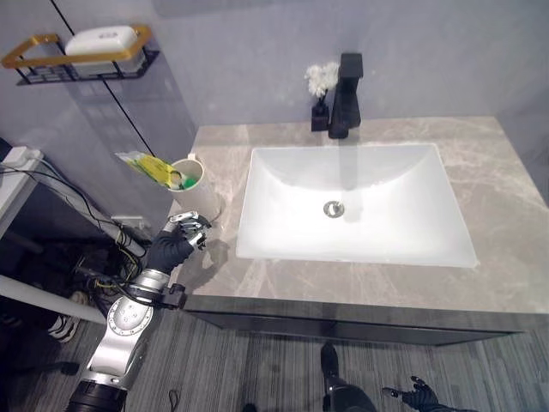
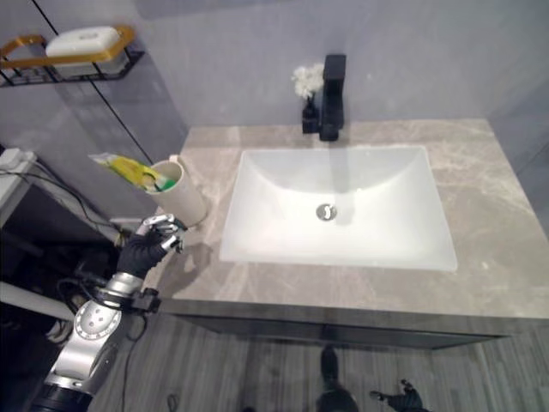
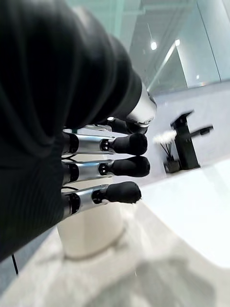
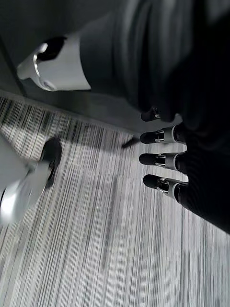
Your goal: Put brush and paste in cup on sink, flatten towel.
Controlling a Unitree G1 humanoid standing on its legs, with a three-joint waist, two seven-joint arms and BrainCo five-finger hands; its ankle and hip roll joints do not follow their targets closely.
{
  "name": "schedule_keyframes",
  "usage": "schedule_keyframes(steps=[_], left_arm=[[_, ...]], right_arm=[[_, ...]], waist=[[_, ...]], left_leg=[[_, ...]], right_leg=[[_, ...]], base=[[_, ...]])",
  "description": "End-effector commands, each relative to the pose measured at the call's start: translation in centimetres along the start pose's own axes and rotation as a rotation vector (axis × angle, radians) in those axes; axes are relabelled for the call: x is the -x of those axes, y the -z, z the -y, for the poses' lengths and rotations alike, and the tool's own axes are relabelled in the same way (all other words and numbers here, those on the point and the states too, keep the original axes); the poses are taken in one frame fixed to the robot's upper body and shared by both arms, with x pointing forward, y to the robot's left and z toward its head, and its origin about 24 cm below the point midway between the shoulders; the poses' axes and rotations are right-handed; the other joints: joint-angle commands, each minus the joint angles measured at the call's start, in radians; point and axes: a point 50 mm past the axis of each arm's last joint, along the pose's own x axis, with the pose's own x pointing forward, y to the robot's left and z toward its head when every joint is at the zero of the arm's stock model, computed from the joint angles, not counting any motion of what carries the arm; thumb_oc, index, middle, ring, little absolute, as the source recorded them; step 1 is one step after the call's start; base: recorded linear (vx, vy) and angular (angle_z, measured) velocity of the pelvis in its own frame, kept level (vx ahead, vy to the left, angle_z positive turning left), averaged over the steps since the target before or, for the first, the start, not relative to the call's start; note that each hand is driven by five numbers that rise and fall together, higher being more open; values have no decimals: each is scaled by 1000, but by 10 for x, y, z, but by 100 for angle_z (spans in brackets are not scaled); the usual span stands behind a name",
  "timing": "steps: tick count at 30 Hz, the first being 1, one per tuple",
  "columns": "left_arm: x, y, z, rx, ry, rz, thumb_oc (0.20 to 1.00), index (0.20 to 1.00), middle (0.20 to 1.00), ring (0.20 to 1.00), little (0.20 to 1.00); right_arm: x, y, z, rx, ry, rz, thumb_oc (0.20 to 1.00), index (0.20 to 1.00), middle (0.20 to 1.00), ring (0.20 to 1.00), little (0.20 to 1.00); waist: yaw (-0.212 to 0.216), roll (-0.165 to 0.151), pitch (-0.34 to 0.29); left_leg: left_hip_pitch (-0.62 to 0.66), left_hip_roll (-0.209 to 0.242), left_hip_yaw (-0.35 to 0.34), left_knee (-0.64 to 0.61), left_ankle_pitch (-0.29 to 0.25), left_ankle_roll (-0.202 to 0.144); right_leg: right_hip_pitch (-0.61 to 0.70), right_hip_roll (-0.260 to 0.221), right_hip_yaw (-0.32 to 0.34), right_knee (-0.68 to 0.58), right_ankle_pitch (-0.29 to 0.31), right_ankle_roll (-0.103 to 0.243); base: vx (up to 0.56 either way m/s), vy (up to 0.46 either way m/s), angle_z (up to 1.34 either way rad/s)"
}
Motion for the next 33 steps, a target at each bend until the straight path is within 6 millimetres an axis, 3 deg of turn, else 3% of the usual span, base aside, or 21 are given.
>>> schedule_keyframes(steps=[1, 6, 10, 14, 21, 25, 33], left_arm=[[0, -19, -18, -11, -68, 95, 200, 200, 200, 200, 200], [18, -11, -22, 3, -133, 56, 200, 200, 200, 200, 200], [17, -6, -22, 28, -153, 46, 200, 200, 200, 200, 200], [-1, -1, -8, 94, -152, 63, 200, 200, 200, 200, 200], [-17, 0, -2, 104, -144, 69, 200, 200, 200, 200, 200], [-26, 5, -7, 101, -200, 53, 200, 200, 200, 200, 200], [-45, -11, -20, 28, -276, 123, 200, 200, 200, 200, 200]], right_arm=[[1, 2, 3, 31, 40, 12, 1000, 1000, 1000, 1000, 1000], [0, -21, 2, 18, 64, 116, 1000, 1000, 1000, 1000, 1000], [-1, -32, 2, 49, 75, 154, 1000, 1000, 1000, 1000, 1000], [-2, -39, 1, 108, 67, 178, 1000, 1000, 1000, 1000, 1000], [-5, -60, 7, 107, 100, 233, 1000, 1000, 1000, 1000, 1000], [-4, -78, 8, 106, 125, 296, 1000, 1000, 1000, 1000, 1000], [-5, -77, 7, 126, 132, 272, 1000, 1000, 1000, 1000, 1000]], waist=[[-9, -29, 14], [-3, -15, 24], [-4, -4, 31], [-11, 9, 49], [-17, 22, 57], [-26, 19, 67], [-39, 13, 77]], left_leg=[[40, -80, -8, 41, 31, 25], [40, -86, -1, 11, 49, 24], [30, -87, -5, 7, 53, 23], [-2, -84, -19, 7, 58, 17], [-40, -75, -29, 7, 75, 6], [-68, -64, -28, 7, 89, -4], [-104, -49, -26, 7, 111, -20]], right_leg=[[-64, -78, 35, 89, 6, 77], [-73, -75, 43, 77, 16, 79], [-92, -84, 44, 92, 14, 78], [-117, -102, 28, 115, 2, 74], [-132, -108, 9, 114, -2, 73], [-157, -99, 4, 115, 0, 69], [-194, -88, 0, 129, -7, 63]], base=[[0, 0, 0], [10, 7, -5], [-14, 5, 0], [-53, -17, 17], [-11, -33, 18], [-11, -40, 7], [0, -27, 5]])
